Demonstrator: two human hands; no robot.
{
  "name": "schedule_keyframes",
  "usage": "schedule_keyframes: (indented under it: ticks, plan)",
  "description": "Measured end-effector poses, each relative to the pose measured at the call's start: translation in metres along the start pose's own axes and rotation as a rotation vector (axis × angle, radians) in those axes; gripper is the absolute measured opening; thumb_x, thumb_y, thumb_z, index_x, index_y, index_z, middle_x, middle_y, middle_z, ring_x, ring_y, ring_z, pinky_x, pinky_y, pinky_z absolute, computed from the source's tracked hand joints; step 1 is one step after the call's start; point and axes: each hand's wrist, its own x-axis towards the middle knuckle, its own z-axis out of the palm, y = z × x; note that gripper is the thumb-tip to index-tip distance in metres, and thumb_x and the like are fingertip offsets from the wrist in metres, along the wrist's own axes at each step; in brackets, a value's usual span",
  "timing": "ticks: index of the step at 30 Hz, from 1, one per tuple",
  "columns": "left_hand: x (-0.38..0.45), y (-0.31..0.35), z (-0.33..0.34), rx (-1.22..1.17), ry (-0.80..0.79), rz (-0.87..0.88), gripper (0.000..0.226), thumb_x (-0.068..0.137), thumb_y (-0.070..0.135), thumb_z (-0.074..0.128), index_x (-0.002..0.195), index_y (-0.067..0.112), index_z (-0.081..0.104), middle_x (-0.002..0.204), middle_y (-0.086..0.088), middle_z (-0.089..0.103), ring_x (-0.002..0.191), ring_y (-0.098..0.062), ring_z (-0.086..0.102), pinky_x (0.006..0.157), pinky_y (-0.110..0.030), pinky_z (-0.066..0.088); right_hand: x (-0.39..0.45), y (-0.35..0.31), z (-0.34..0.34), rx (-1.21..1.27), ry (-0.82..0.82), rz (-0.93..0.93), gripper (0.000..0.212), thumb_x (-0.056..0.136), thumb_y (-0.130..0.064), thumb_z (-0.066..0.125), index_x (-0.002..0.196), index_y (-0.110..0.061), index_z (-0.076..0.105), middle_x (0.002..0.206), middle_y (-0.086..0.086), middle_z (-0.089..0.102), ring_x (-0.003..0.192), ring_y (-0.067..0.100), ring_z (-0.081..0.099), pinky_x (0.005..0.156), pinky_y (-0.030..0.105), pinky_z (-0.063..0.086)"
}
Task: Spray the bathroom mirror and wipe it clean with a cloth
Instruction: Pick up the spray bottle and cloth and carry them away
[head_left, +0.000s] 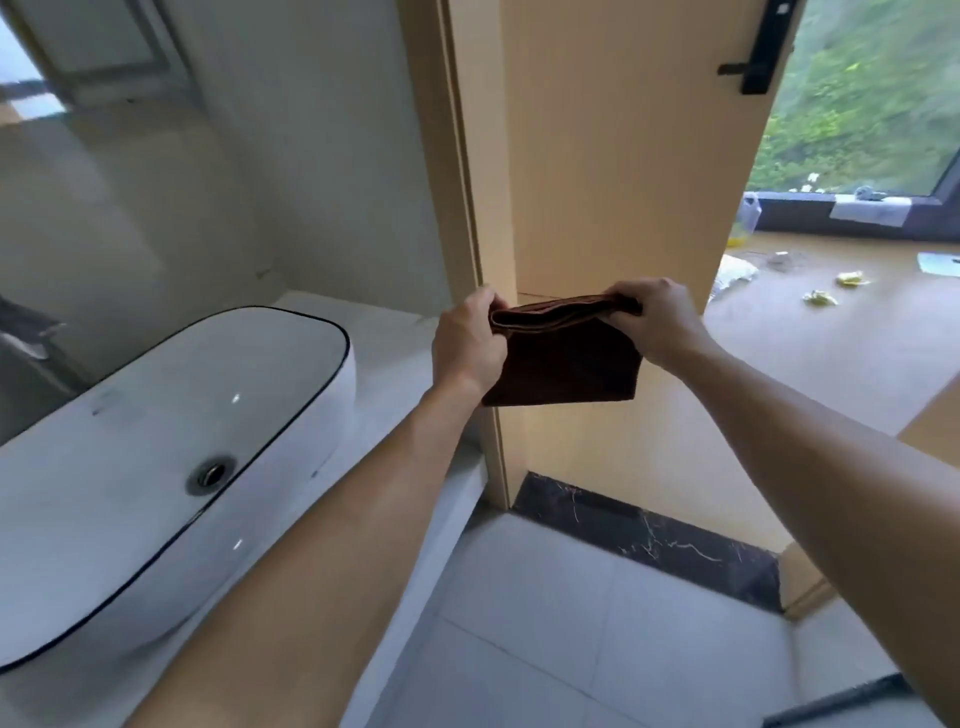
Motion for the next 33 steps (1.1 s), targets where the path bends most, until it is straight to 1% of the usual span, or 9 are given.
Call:
schedule_keyframes:
  ticks: [5, 8, 12, 16, 19, 22, 26, 30, 33]
  plan:
    - [-0.038, -0.03, 0.095, -0.013, -0.065, 0.05, 0.035, 0.083, -0.012, 0.049, 0.1, 0.017, 0.058, 0.084, 0.003, 0.064, 0.076, -0.017, 0.061, 0.058, -0.027, 0.05, -0.04, 0.089, 0.051, -0.009, 0.053, 0.102, 0.017, 0.091, -0.011, 0.063, 0.102, -0.013, 0.075, 0.093, 0.002, 0.07, 0.092, 0.021, 0.062, 0.082, 0.033, 0.051]
    - [-0.07, -0.064, 0.146, -0.014, -0.043, 0.08, 0.036, 0.085, -0.013, 0.048, 0.103, 0.017, 0.057, 0.085, 0.001, 0.065, 0.074, -0.015, 0.061, 0.055, -0.02, 0.046, -0.068, 0.134, 0.094, -0.004, 0.043, 0.13, 0.019, 0.093, -0.01, 0.059, 0.107, -0.014, 0.072, 0.098, 0.004, 0.069, 0.094, 0.021, 0.06, 0.083, 0.03, 0.048]
    - [-0.127, -0.127, 0.201, 0.029, 0.044, 0.117, 0.039, 0.083, -0.015, 0.048, 0.107, 0.016, 0.056, 0.084, 0.005, 0.061, 0.072, -0.012, 0.055, 0.059, -0.02, 0.04, -0.111, 0.172, 0.165, 0.067, -0.004, 0.132, 0.019, 0.092, 0.001, 0.05, 0.108, -0.009, 0.052, 0.095, 0.01, 0.061, 0.084, 0.025, 0.055, 0.069, 0.034, 0.047]
    - [-0.182, -0.199, 0.234, 0.025, 0.082, 0.167, 0.036, 0.077, -0.019, 0.045, 0.092, 0.012, 0.052, 0.077, -0.001, 0.056, 0.068, -0.018, 0.051, 0.056, -0.027, 0.041, -0.151, 0.193, 0.243, 0.118, -0.034, 0.112, 0.028, 0.08, 0.015, 0.035, 0.097, -0.006, 0.041, 0.084, 0.017, 0.05, 0.073, 0.023, 0.041, 0.059, 0.036, 0.035]
    - [-0.219, -0.251, 0.242, 0.033, 0.12, 0.146, 0.036, 0.072, -0.02, 0.044, 0.087, 0.013, 0.049, 0.075, -0.003, 0.054, 0.068, -0.024, 0.052, 0.059, -0.044, 0.05, -0.172, 0.201, 0.296, 0.067, -0.117, 0.021, 0.035, 0.077, 0.018, 0.034, 0.09, -0.012, 0.045, 0.081, 0.014, 0.05, 0.07, 0.021, 0.04, 0.057, 0.034, 0.034]
    - [-0.252, -0.293, 0.235, 0.05, 0.131, 0.113, 0.033, 0.075, -0.018, 0.046, 0.085, 0.014, 0.046, 0.074, -0.005, 0.054, 0.068, -0.026, 0.052, 0.06, -0.047, 0.051, -0.185, 0.199, 0.338, 0.035, -0.161, -0.067, 0.041, 0.073, 0.016, 0.035, 0.069, -0.025, 0.04, 0.067, 0.003, 0.047, 0.065, 0.022, 0.04, 0.055, 0.032, 0.034]
    - [-0.294, -0.328, 0.208, 0.001, 0.162, 0.025, 0.028, 0.082, -0.012, 0.052, 0.086, 0.015, 0.046, 0.076, -0.004, 0.057, 0.07, -0.022, 0.056, 0.063, -0.041, 0.053, -0.202, 0.175, 0.376, 0.02, -0.242, -0.147, 0.036, 0.069, 0.013, 0.043, 0.058, -0.02, 0.051, 0.07, 0.001, 0.057, 0.069, 0.022, 0.05, 0.06, 0.029, 0.04]
    - [-0.334, -0.353, 0.175, -0.041, 0.222, -0.093, 0.034, 0.085, -0.009, 0.054, 0.083, 0.023, 0.043, 0.085, 0.001, 0.065, 0.079, -0.015, 0.062, 0.069, -0.021, 0.052, -0.215, 0.149, 0.412, 0.006, -0.35, -0.278, 0.039, 0.079, 0.011, 0.046, 0.065, -0.022, 0.062, 0.085, 0.001, 0.062, 0.08, 0.02, 0.057, 0.066, 0.027, 0.047]
    - [-0.361, -0.38, 0.151, -0.03, 0.334, -0.195, 0.032, 0.084, -0.007, 0.058, 0.084, 0.023, 0.045, 0.088, 0.005, 0.067, 0.084, -0.012, 0.064, 0.071, -0.021, 0.052, -0.219, 0.118, 0.443, 0.004, -0.446, -0.46, 0.036, 0.09, 0.006, 0.047, 0.078, -0.021, 0.066, 0.092, -0.002, 0.06, 0.084, 0.018, 0.056, 0.066, 0.019, 0.042]
